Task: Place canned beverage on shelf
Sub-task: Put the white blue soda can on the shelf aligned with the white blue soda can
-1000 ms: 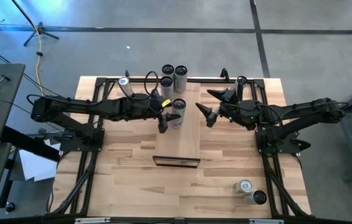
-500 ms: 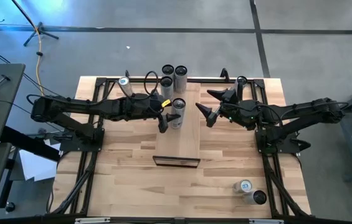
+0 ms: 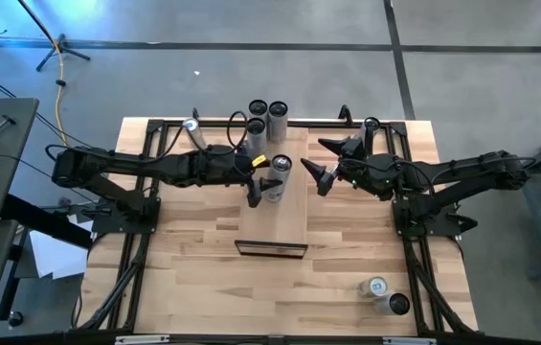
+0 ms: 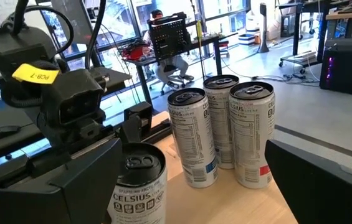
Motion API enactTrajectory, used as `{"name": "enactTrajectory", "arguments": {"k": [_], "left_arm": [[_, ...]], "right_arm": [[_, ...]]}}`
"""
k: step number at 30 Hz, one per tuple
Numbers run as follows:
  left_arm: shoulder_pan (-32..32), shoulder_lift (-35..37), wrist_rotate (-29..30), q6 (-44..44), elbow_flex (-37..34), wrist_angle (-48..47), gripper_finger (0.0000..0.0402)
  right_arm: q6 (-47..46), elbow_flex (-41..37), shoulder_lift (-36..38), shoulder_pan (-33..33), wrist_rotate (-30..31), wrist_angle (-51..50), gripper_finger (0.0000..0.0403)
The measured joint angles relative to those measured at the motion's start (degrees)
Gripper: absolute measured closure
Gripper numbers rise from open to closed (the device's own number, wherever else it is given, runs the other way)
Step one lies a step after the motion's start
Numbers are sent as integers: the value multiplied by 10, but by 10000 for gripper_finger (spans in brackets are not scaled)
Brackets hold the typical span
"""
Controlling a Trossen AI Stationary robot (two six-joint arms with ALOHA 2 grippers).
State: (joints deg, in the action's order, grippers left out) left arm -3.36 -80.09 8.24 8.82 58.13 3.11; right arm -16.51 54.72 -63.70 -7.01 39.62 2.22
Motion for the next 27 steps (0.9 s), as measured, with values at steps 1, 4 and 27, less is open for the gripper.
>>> {"name": "enactTrajectory", "arguments": {"k": [1, 4, 27], "left_arm": [[0, 1, -1, 0, 0, 2, 164], [0, 7, -2, -5, -2, 5, 165], [0, 14, -2, -5, -3, -2, 118]], "right_arm": [[0, 0, 0, 0, 0, -2, 22], [-2, 0, 0, 0, -2, -4, 22], [-1, 0, 0, 0, -4, -12, 22]]}}
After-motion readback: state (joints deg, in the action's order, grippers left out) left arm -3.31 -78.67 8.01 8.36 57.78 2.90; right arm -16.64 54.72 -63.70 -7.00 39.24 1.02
